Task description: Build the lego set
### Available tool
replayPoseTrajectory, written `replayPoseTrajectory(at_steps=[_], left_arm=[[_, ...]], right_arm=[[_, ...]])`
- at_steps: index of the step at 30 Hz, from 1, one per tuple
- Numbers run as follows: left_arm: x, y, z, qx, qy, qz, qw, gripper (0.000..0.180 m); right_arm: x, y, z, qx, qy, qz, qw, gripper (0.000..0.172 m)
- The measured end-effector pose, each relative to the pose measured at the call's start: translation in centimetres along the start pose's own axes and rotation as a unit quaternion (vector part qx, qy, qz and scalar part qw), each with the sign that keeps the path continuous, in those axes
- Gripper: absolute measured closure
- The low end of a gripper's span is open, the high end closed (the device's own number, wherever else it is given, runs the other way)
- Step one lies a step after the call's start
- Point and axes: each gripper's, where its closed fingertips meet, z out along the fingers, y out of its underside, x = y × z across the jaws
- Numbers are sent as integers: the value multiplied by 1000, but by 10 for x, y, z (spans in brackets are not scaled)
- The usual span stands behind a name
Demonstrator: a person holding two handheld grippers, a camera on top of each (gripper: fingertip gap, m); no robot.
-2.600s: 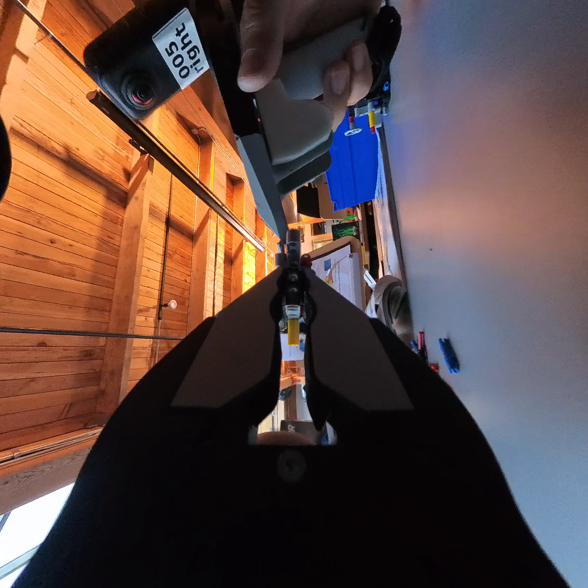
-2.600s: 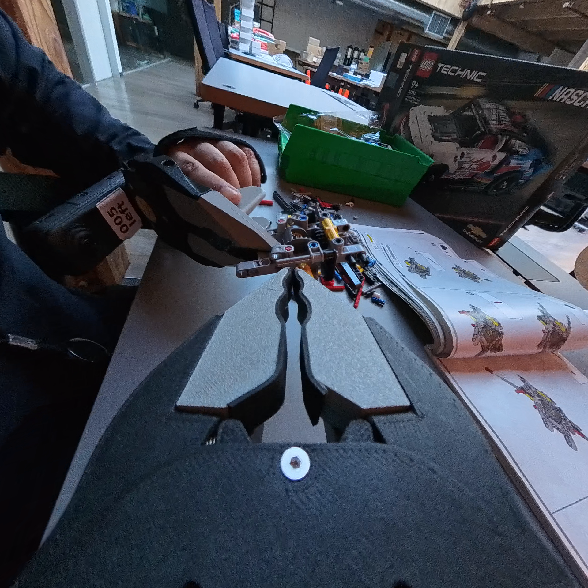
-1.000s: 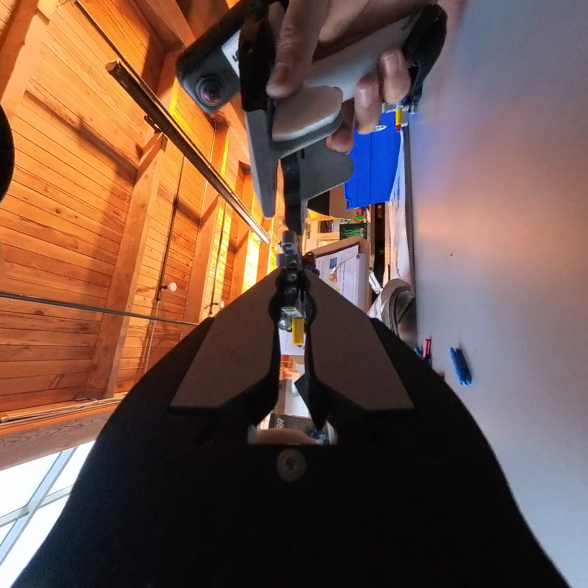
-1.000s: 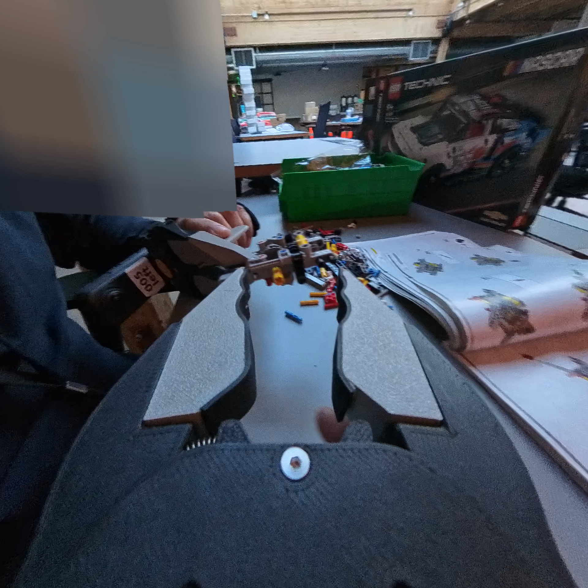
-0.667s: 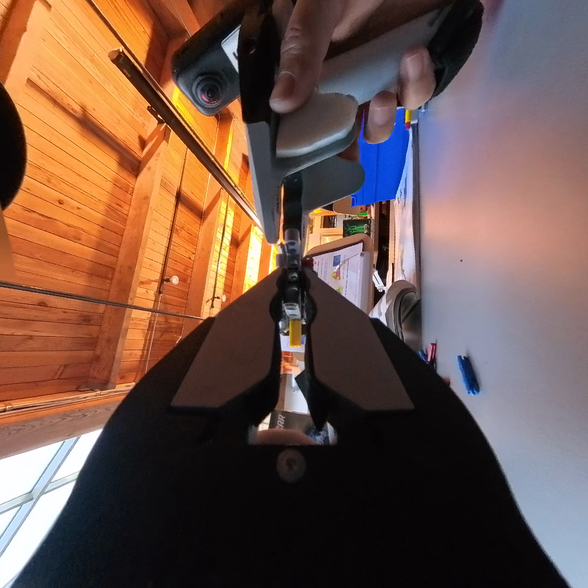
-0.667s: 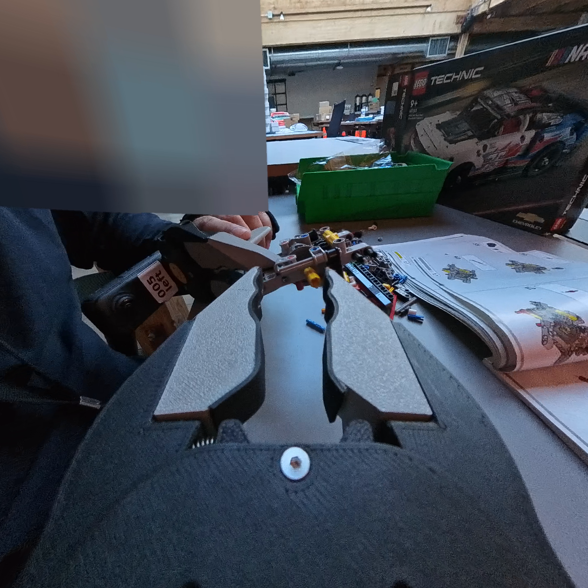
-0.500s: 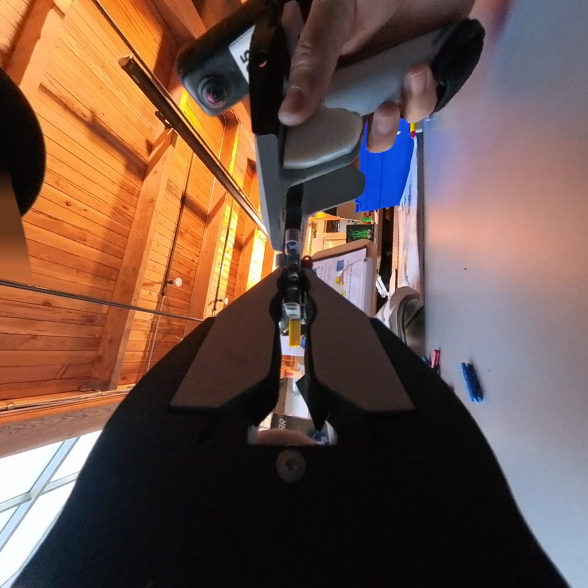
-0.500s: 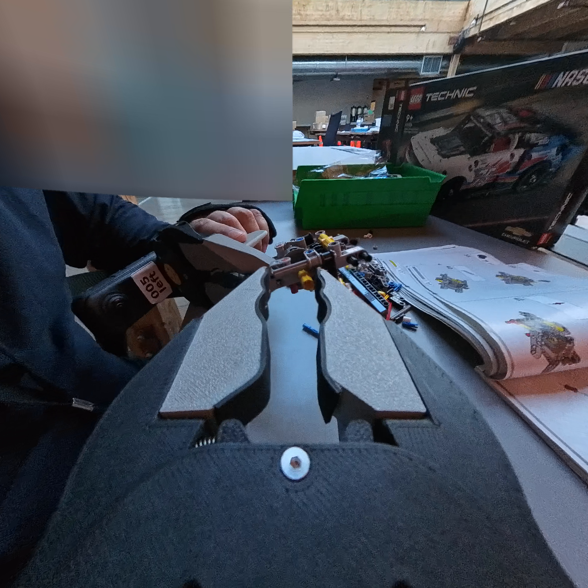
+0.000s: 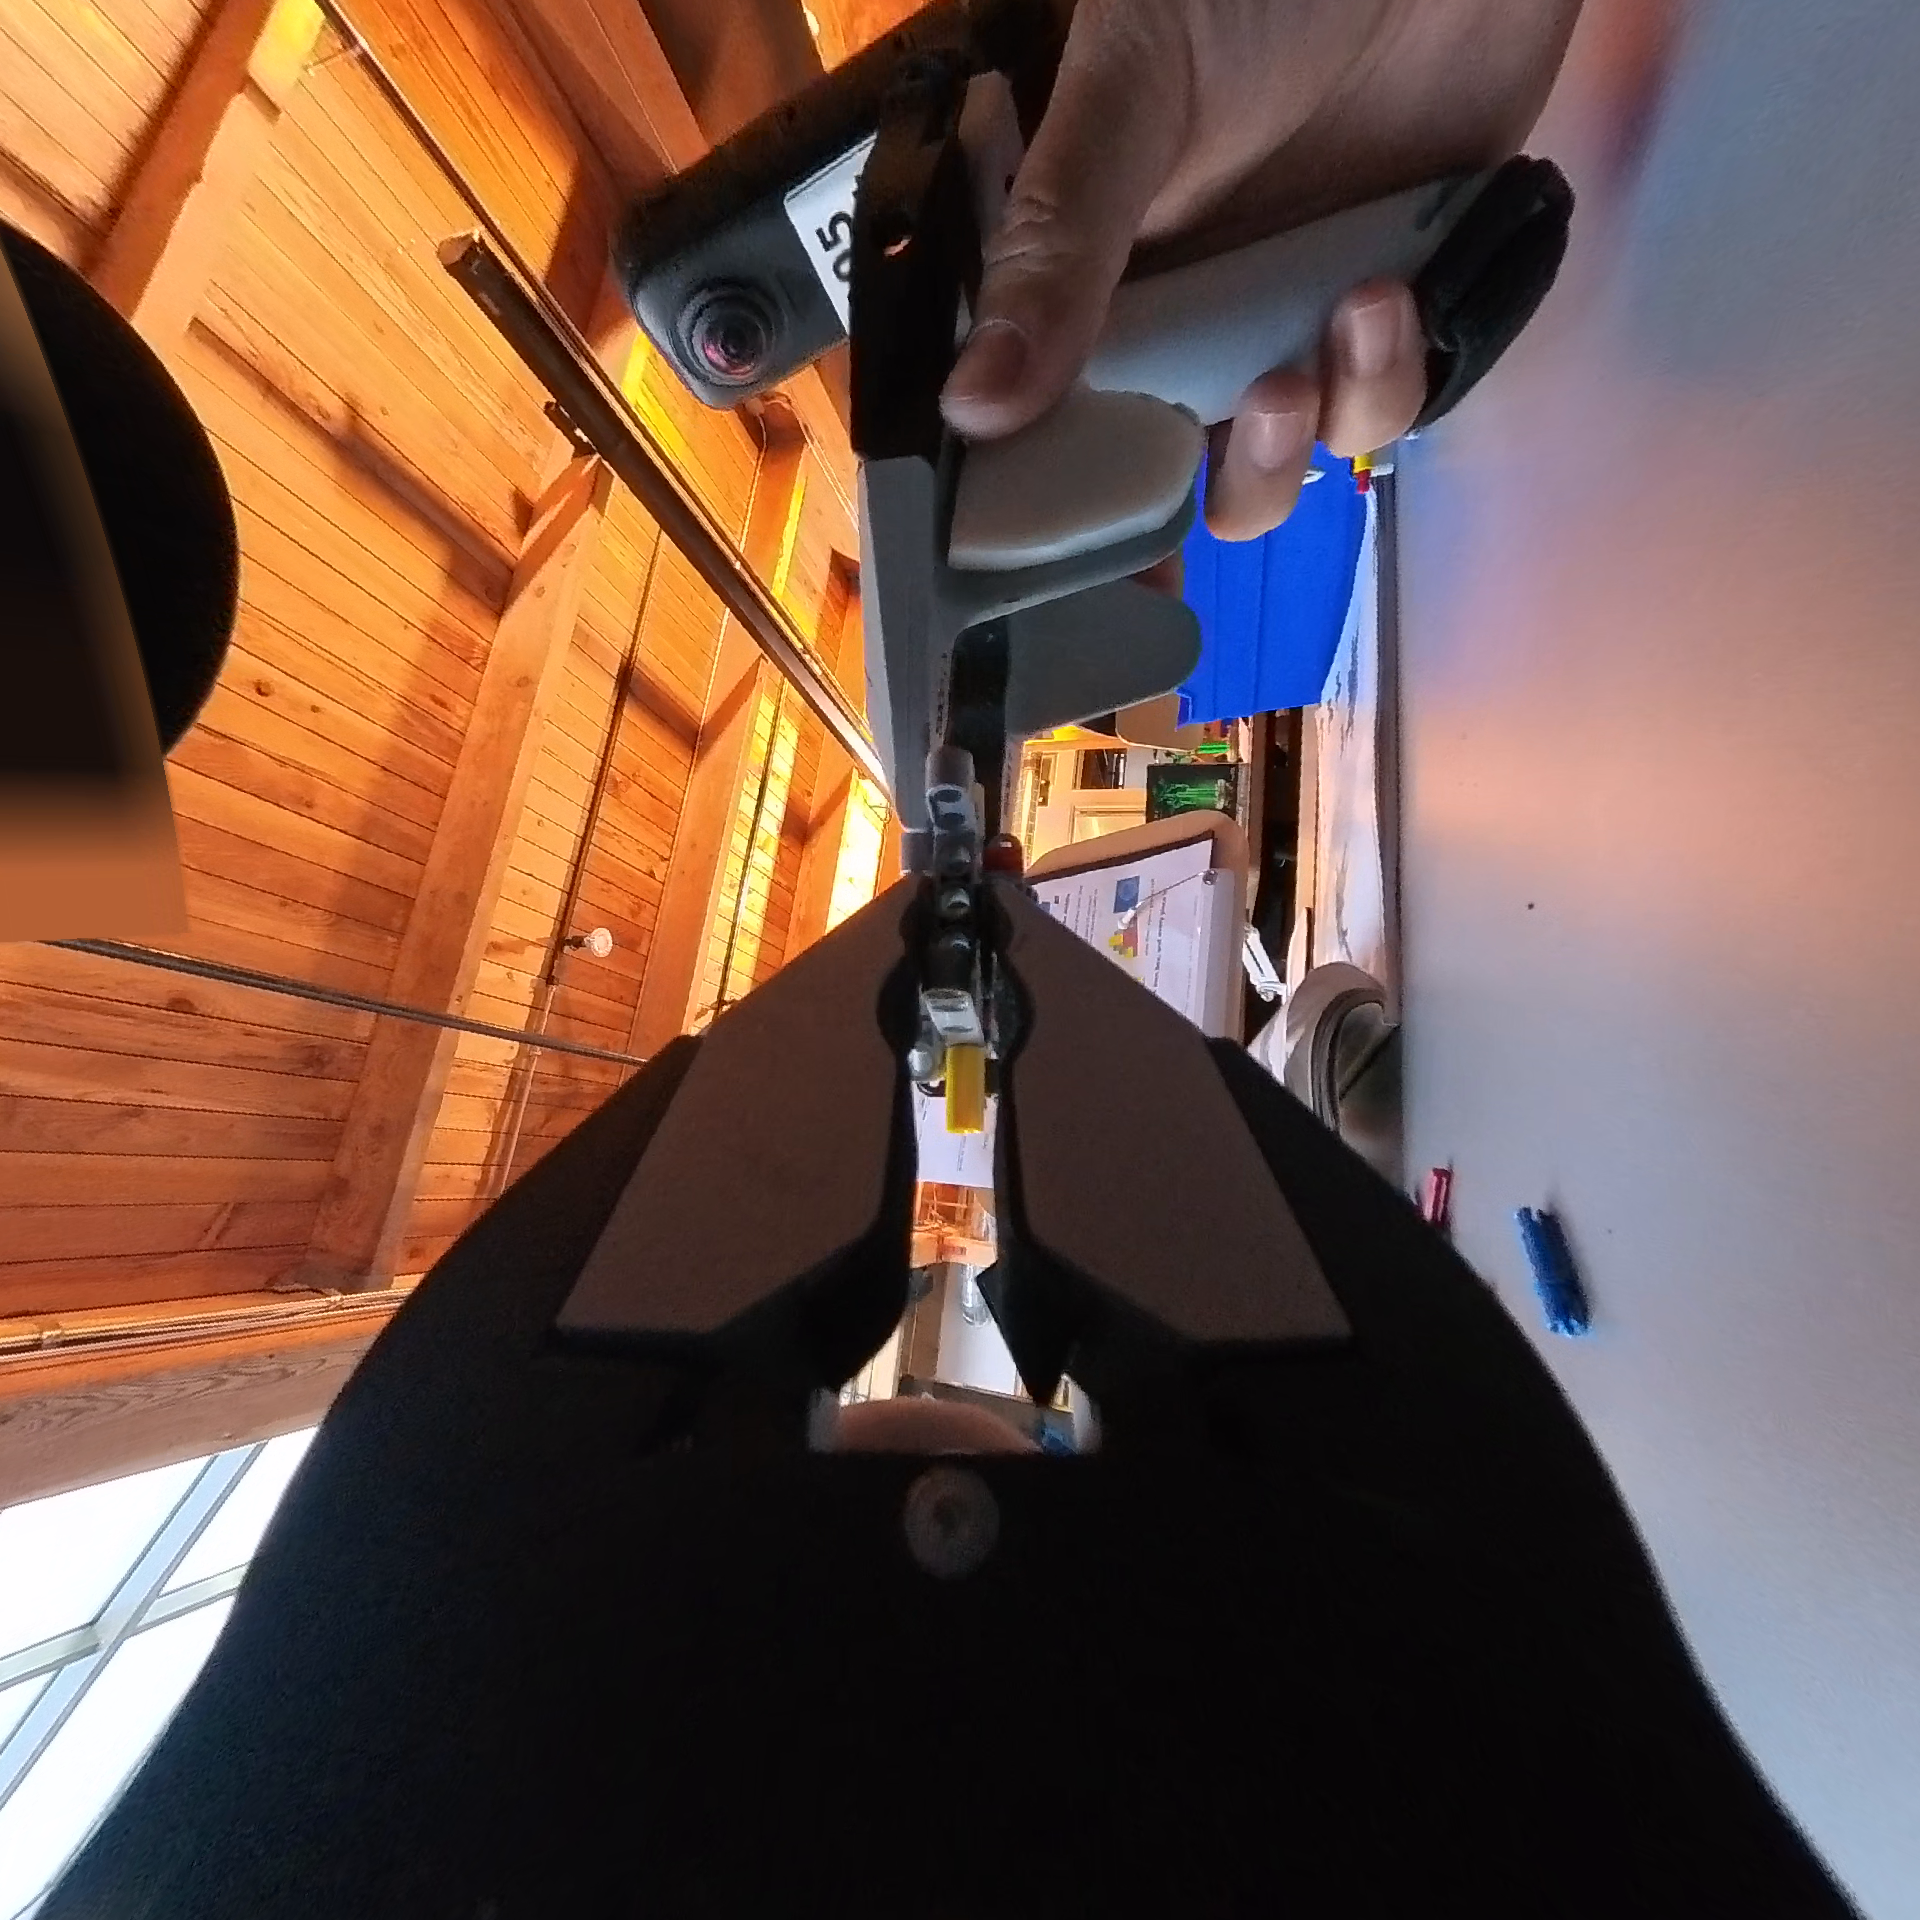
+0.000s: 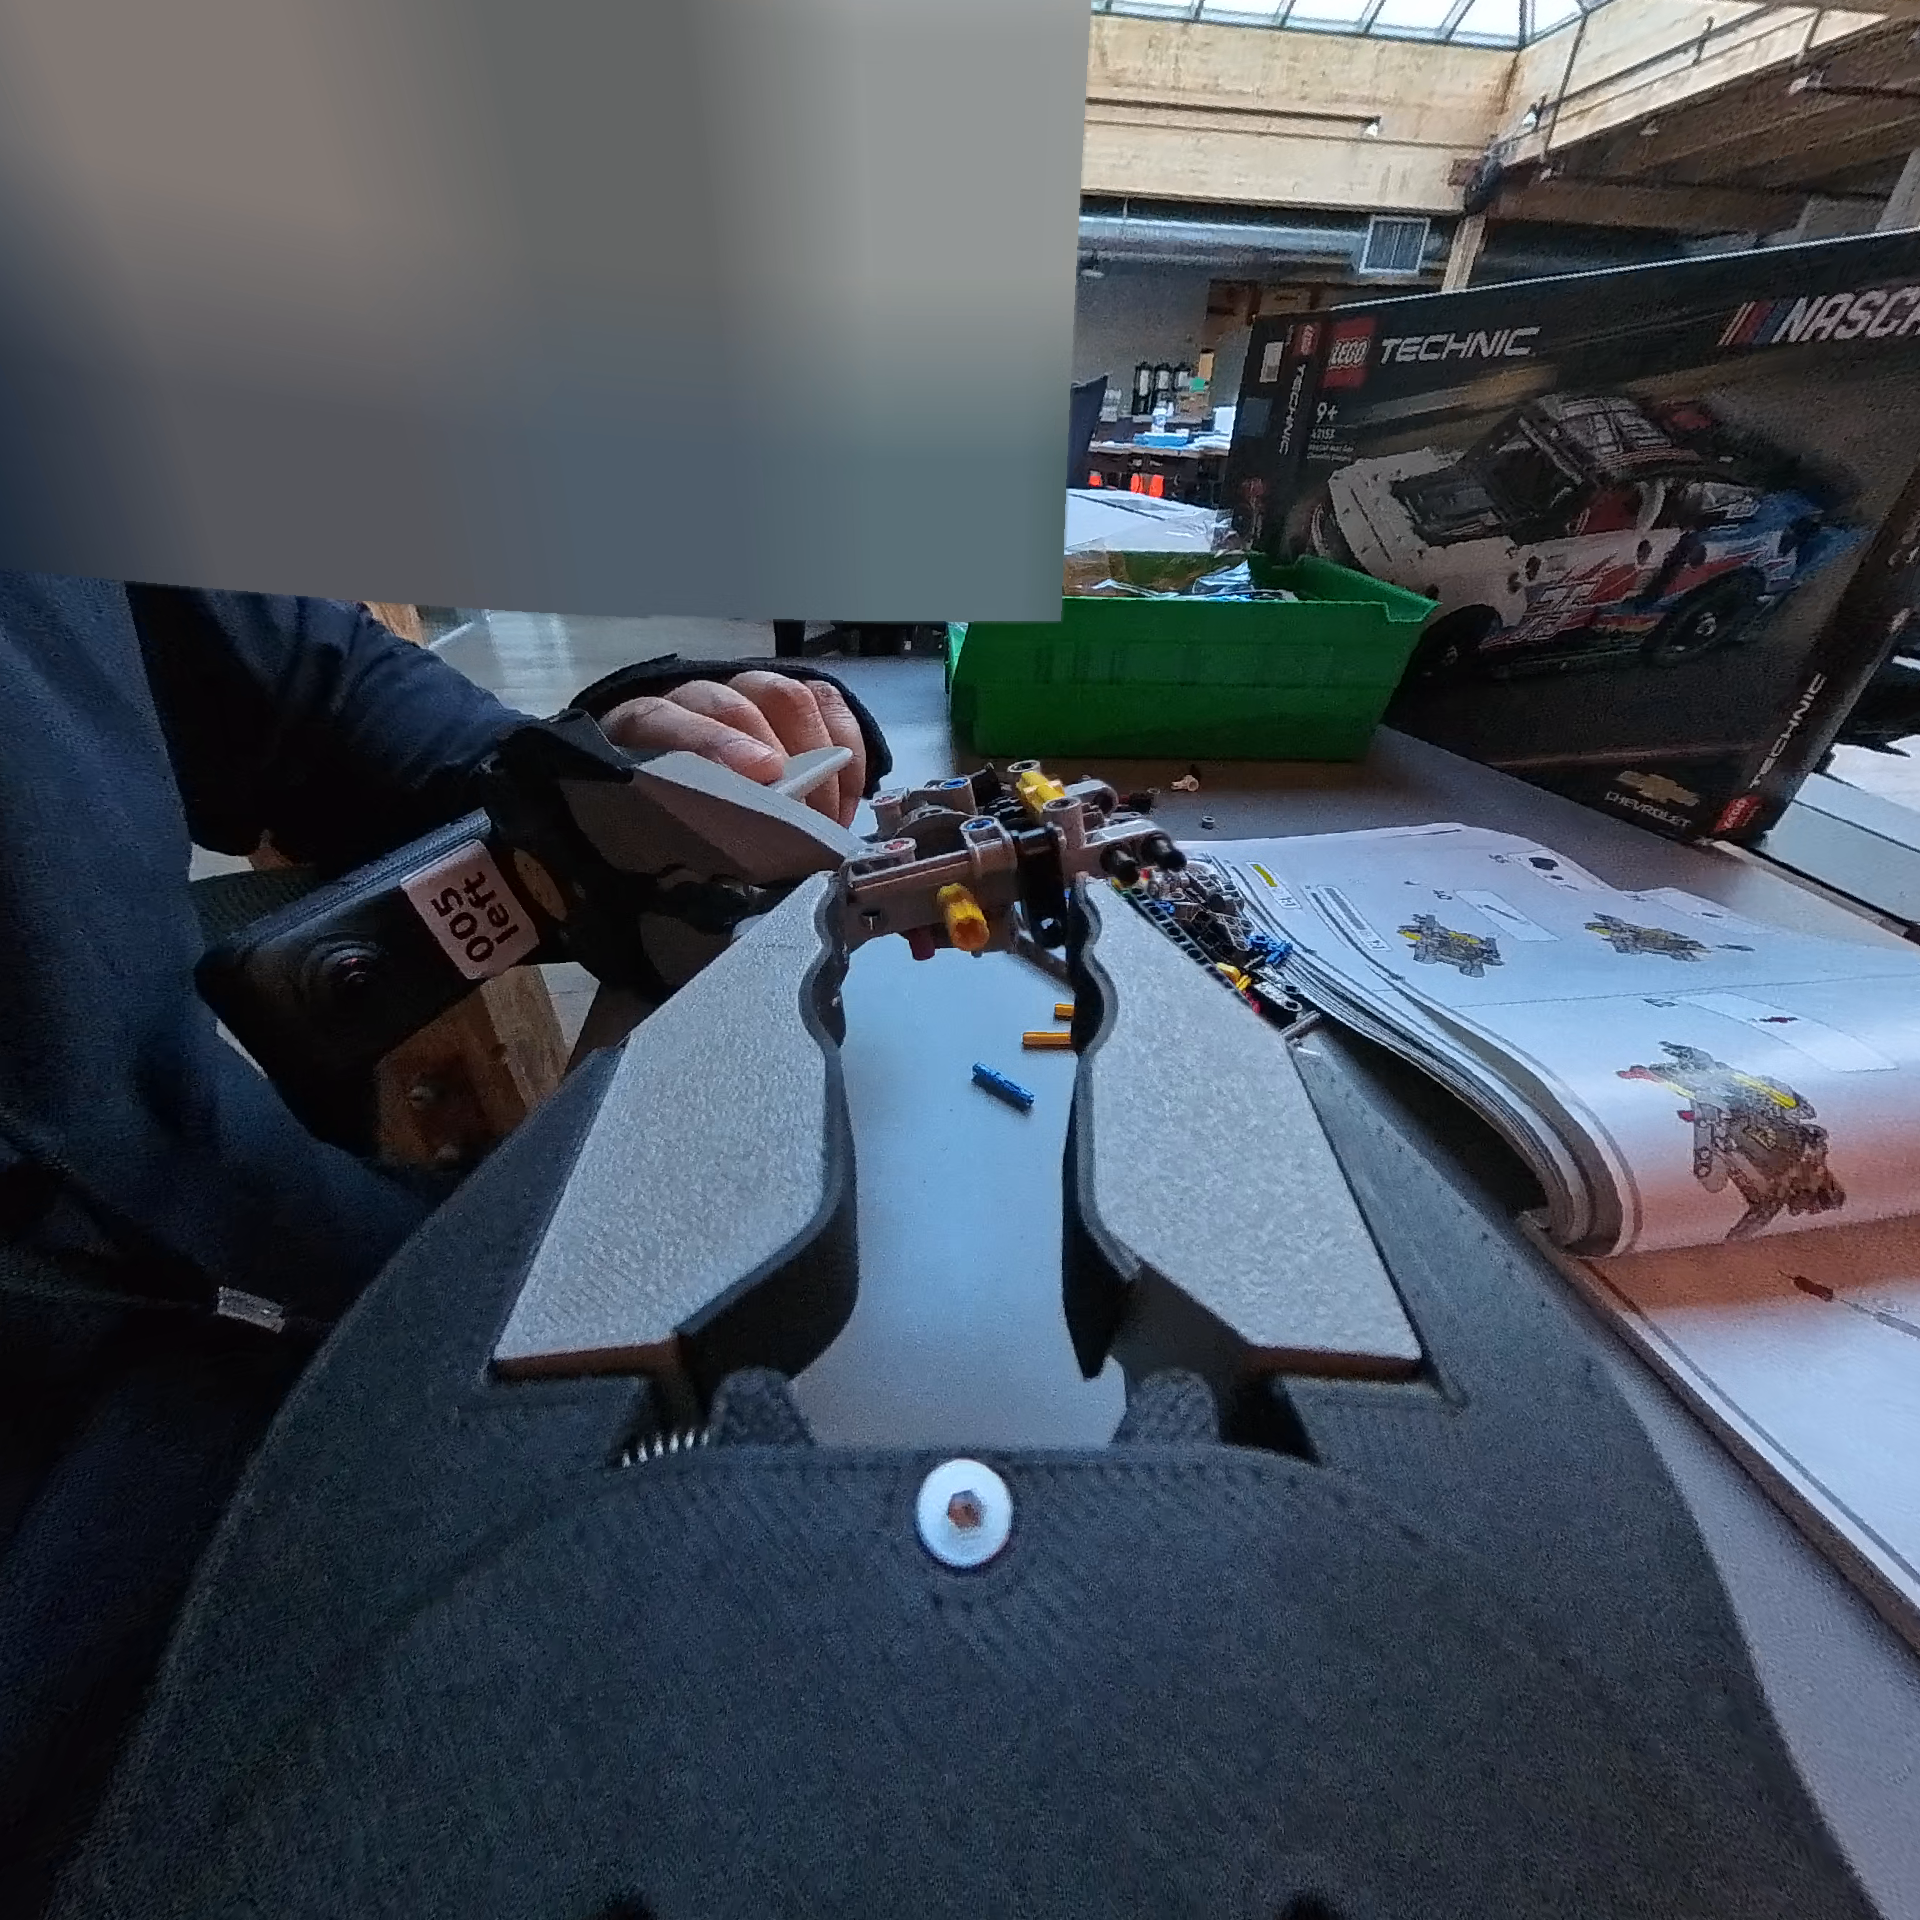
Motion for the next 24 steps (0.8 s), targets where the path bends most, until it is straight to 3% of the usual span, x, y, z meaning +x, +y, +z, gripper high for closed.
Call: replayPoseTrajectory(at_steps=[18,24], left_arm=[[8,0,-3,8,36,-64,997,175],[12,-6,-9,38,94,-190,977,173]], right_arm=[[8,10,-1,-24,-22,88,996,135],[30,25,-6,-59,24,101,993,135]])
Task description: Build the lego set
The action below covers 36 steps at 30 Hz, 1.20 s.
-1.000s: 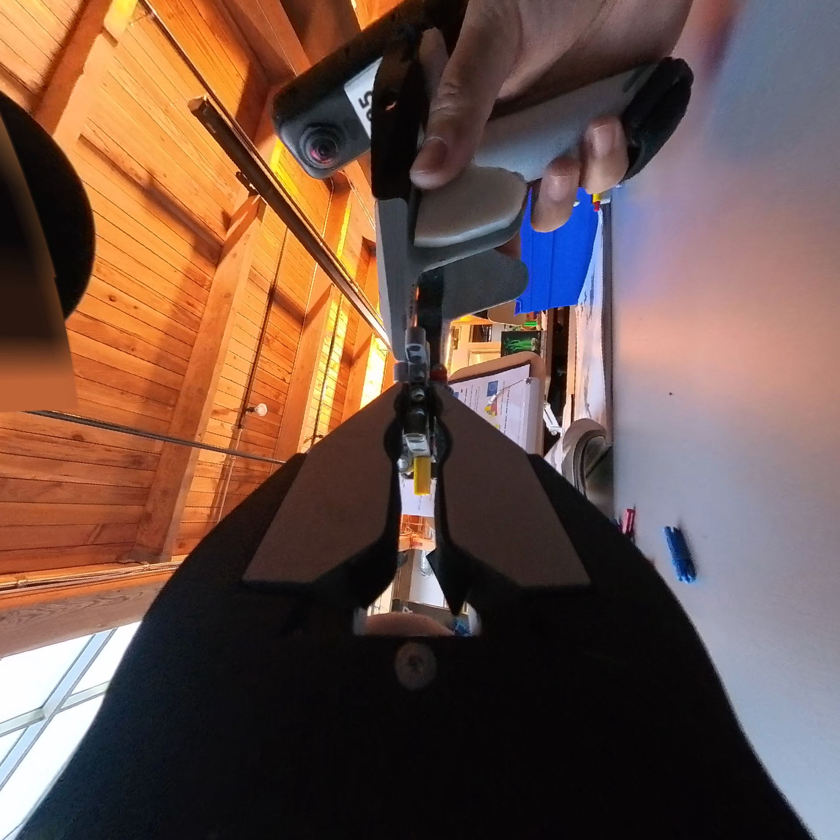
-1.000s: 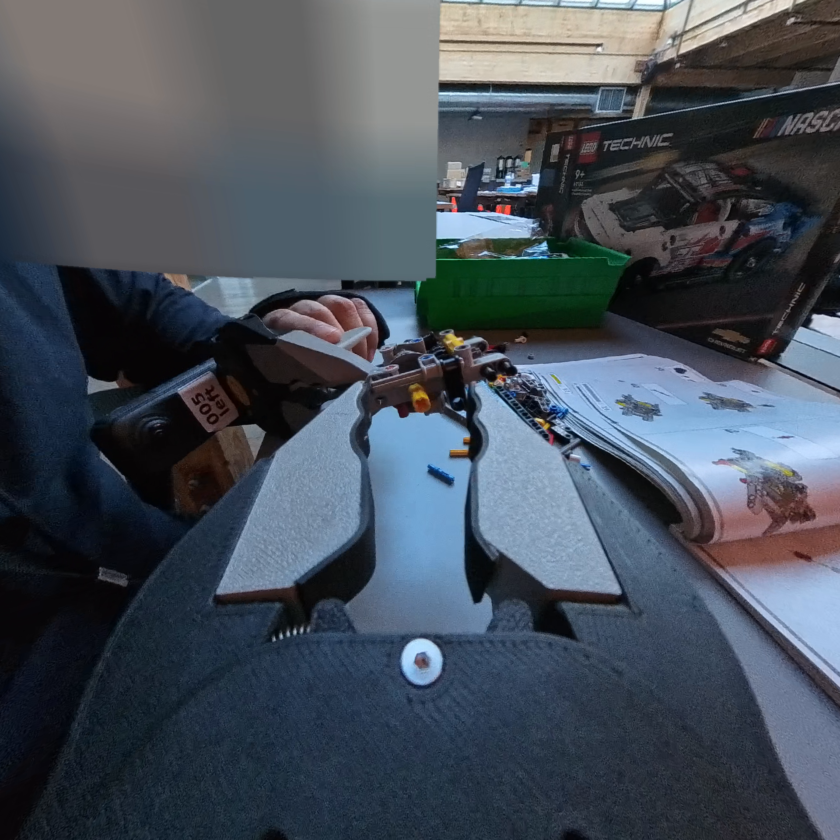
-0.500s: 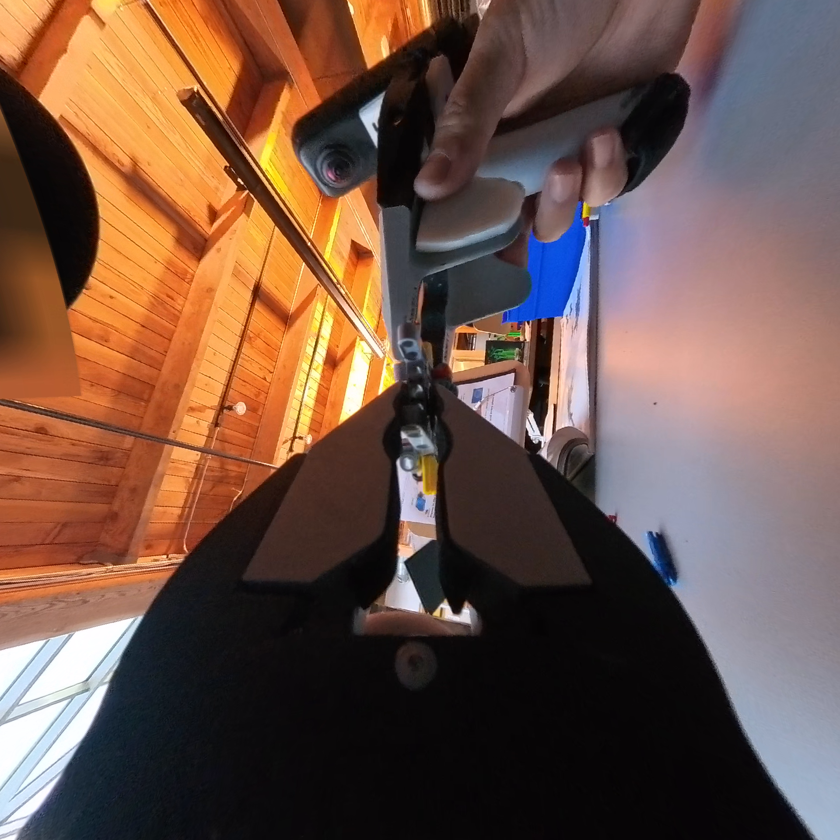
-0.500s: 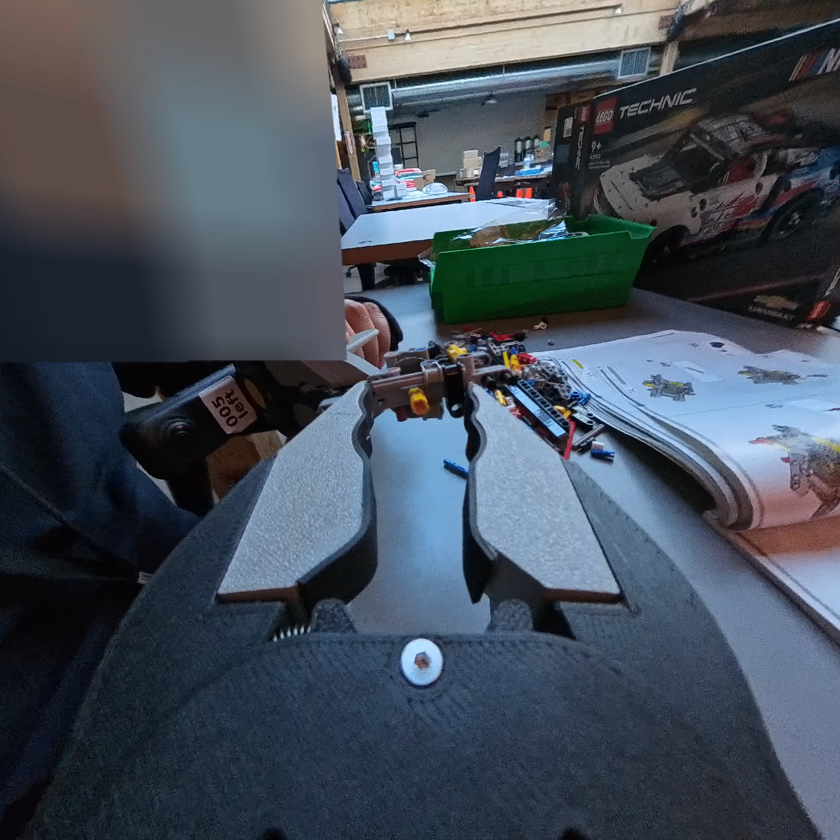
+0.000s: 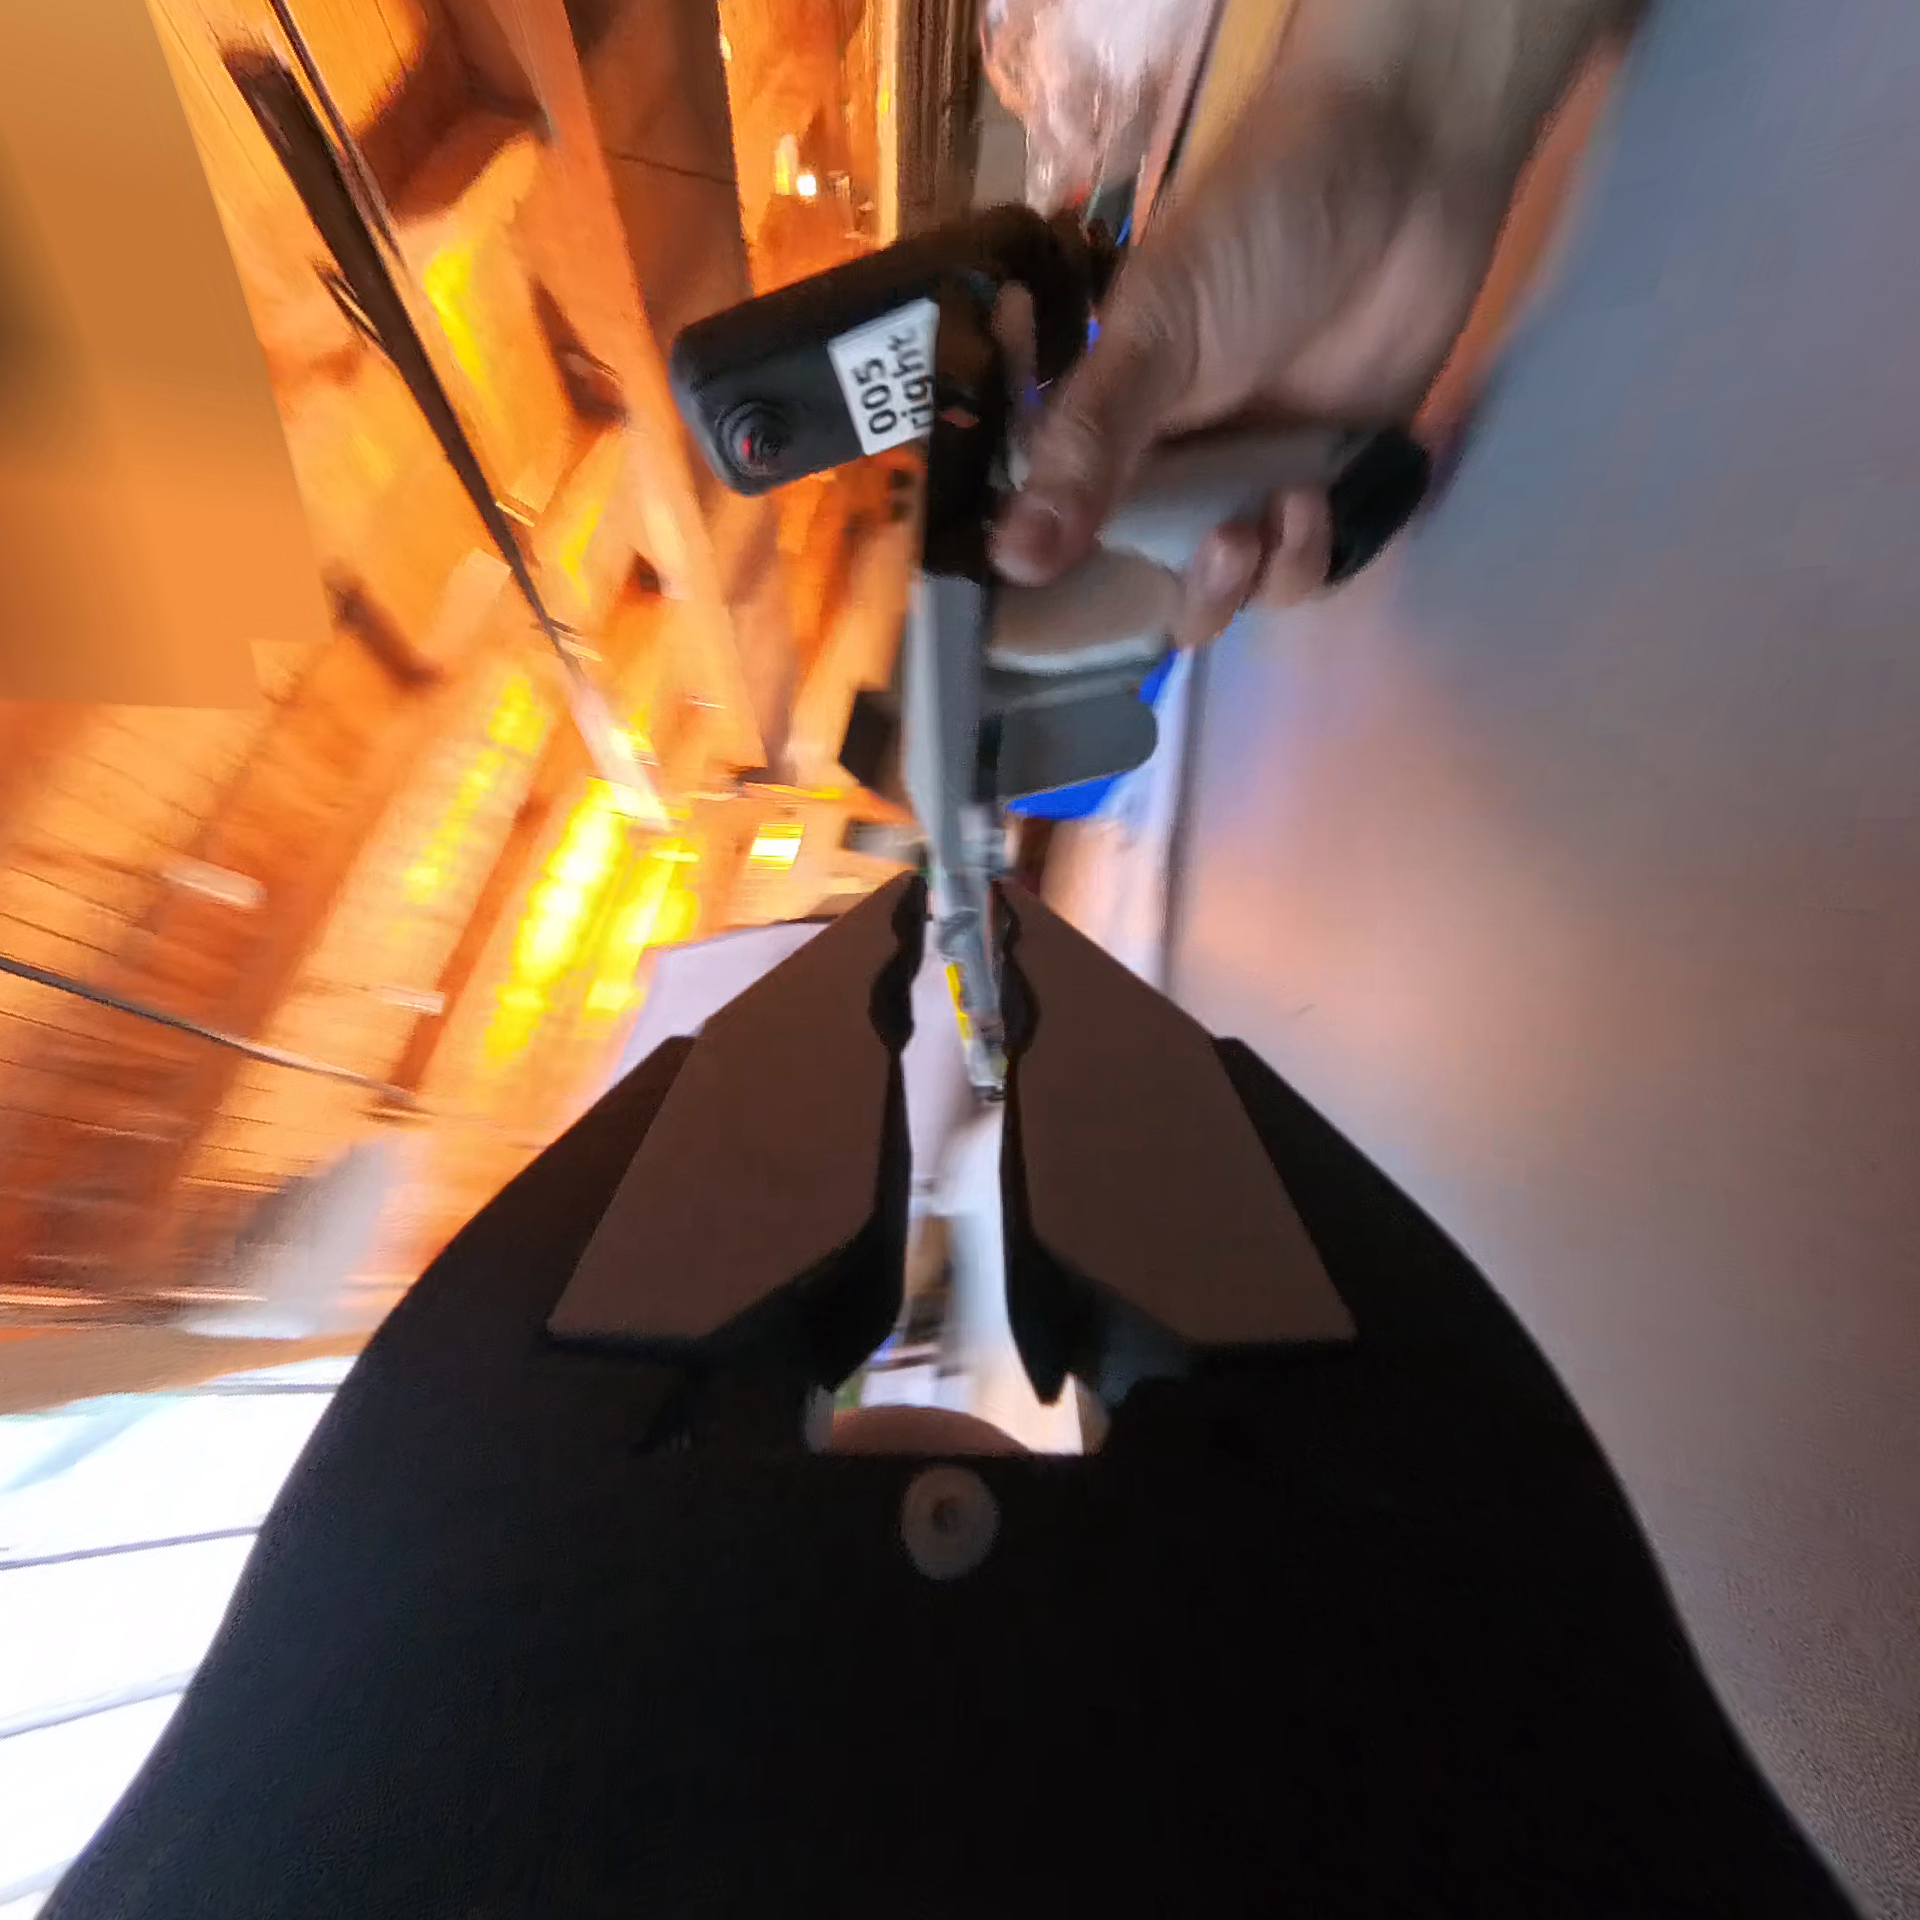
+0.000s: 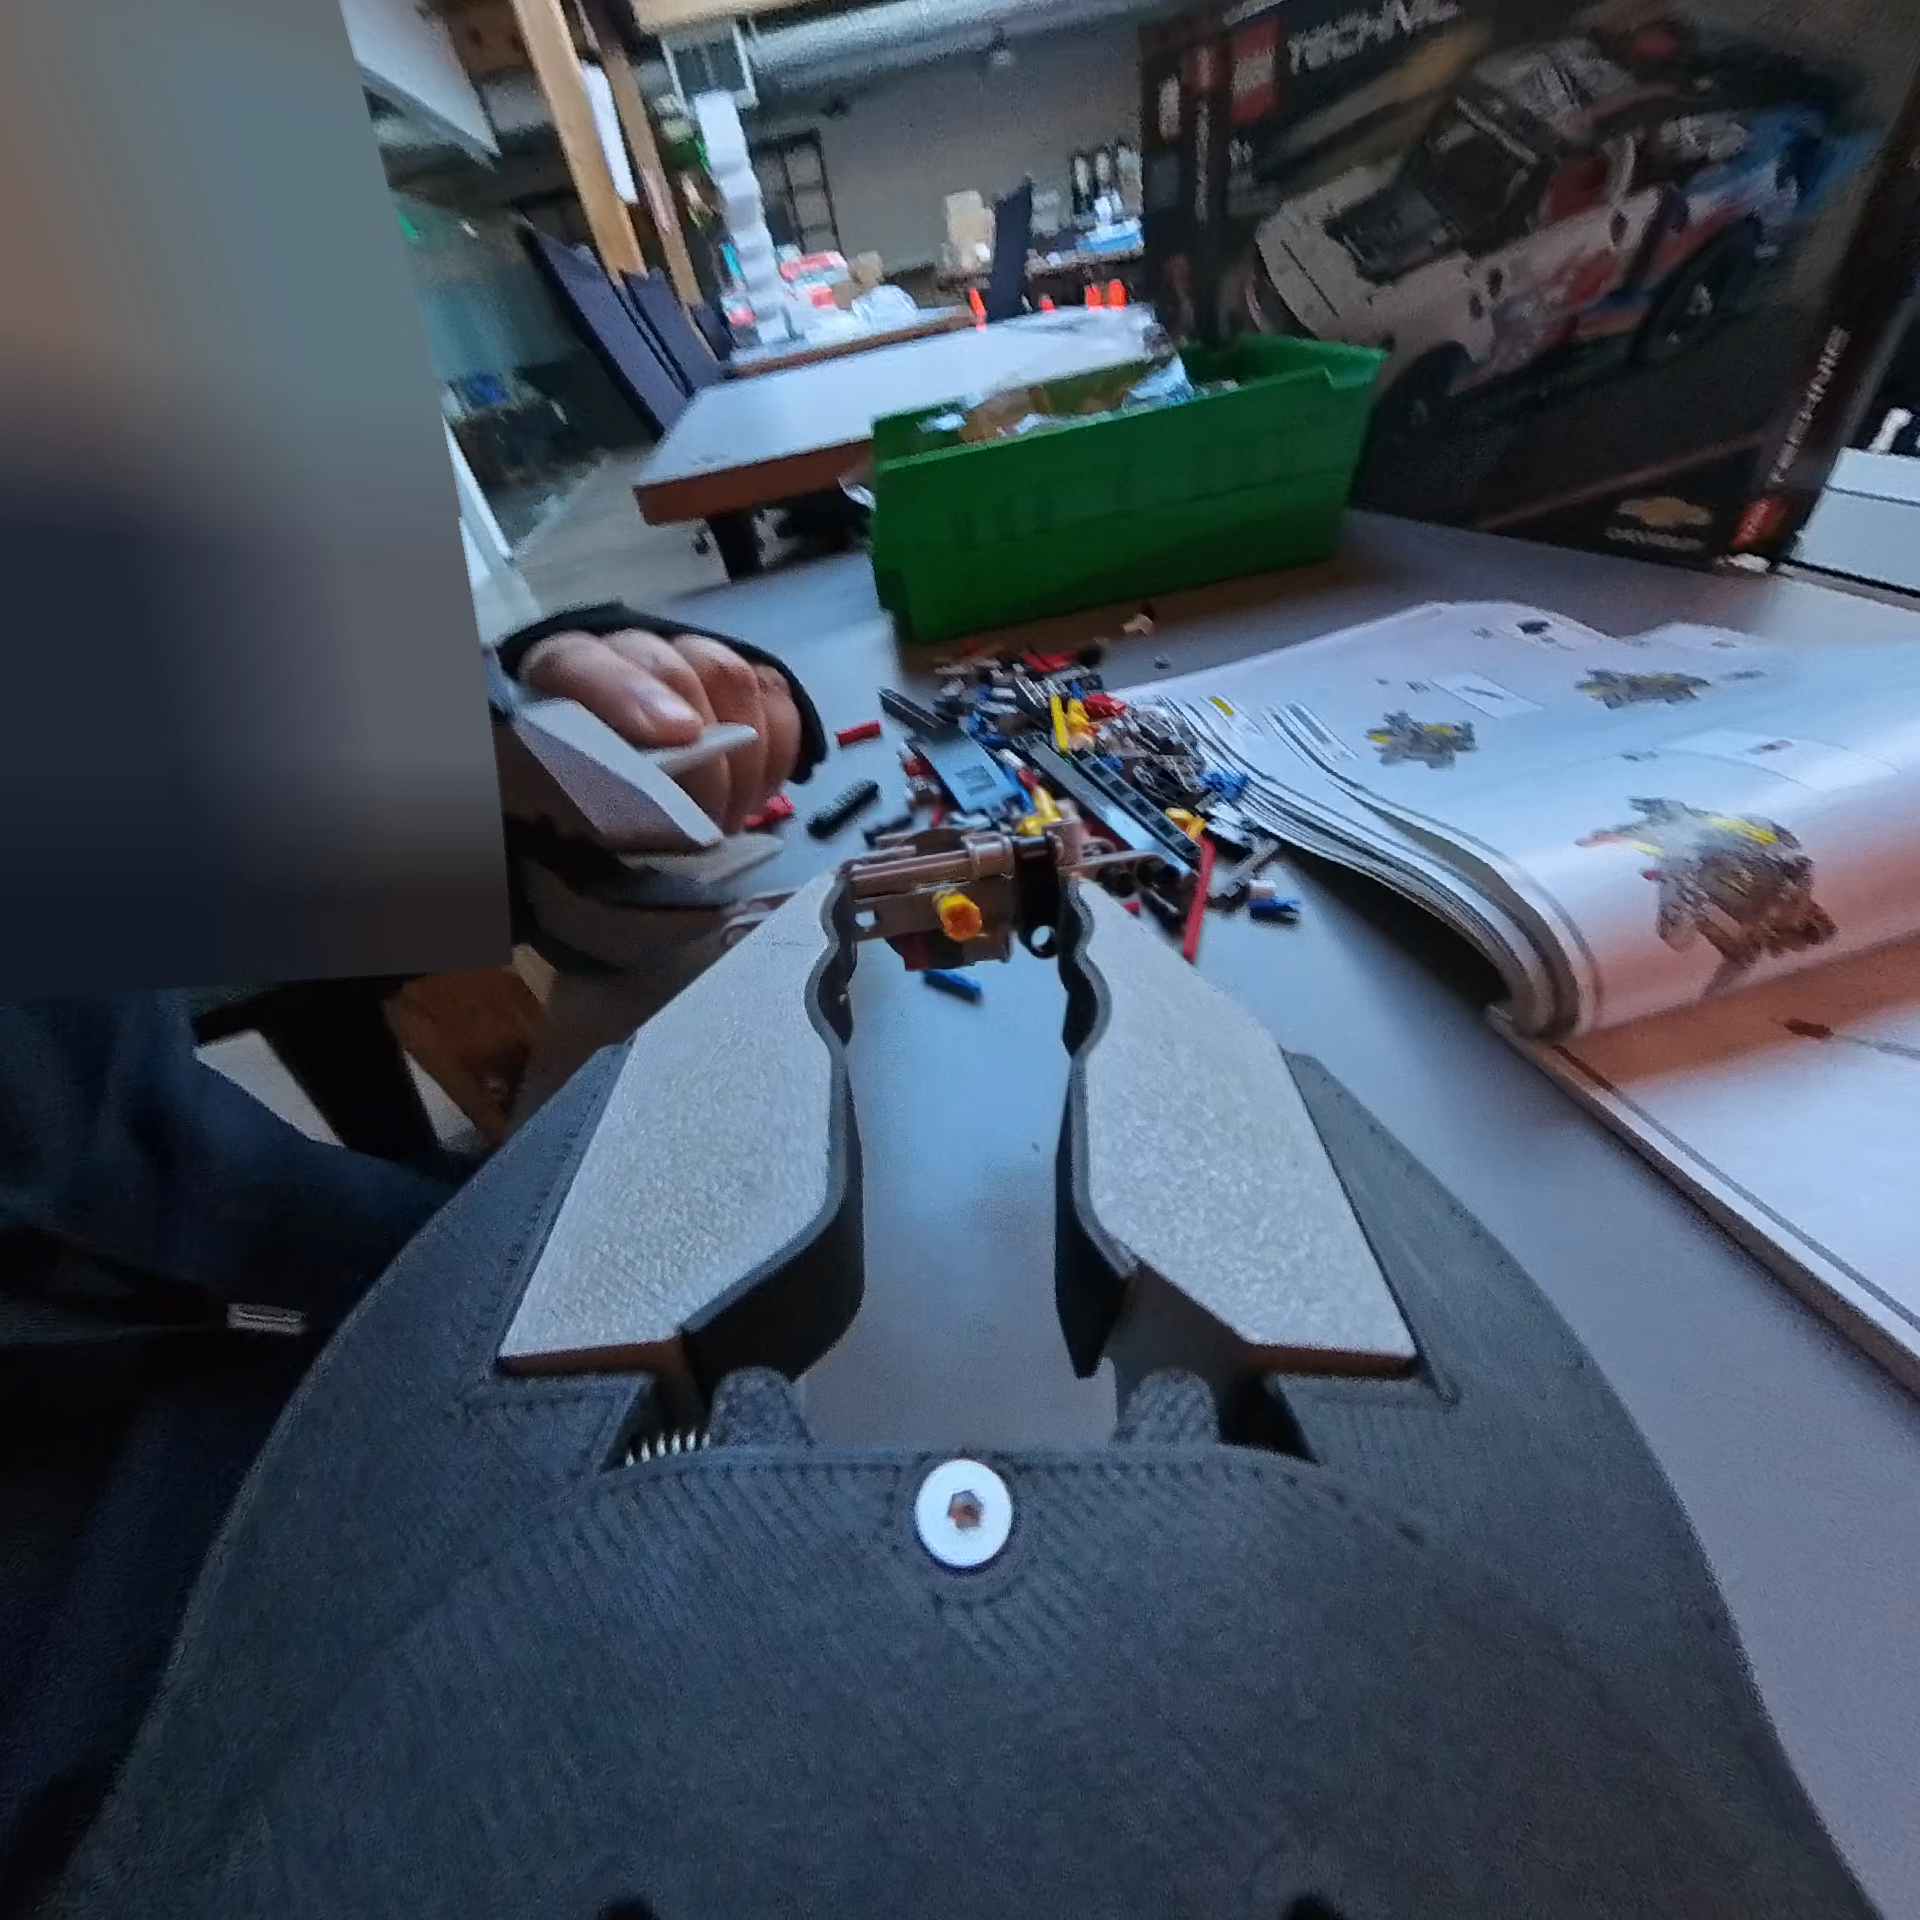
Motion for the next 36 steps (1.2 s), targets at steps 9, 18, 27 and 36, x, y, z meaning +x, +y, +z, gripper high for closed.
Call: replayPoseTrajectory(at_steps=[9,18,27,36], left_arm=[[13,36,1,-61,237,-512,823,133],[35,23,8,-52,310,-545,778,148],[39,19,-1,-47,341,-564,751,136],[43,16,-1,-67,333,-550,763,123]], right_arm=[[-3,28,9,-93,15,-91,991,136],[-18,42,14,-137,-31,-112,984,135],[-25,48,17,-154,-53,-118,979,135],[-23,45,18,-149,-43,-112,982,137]])
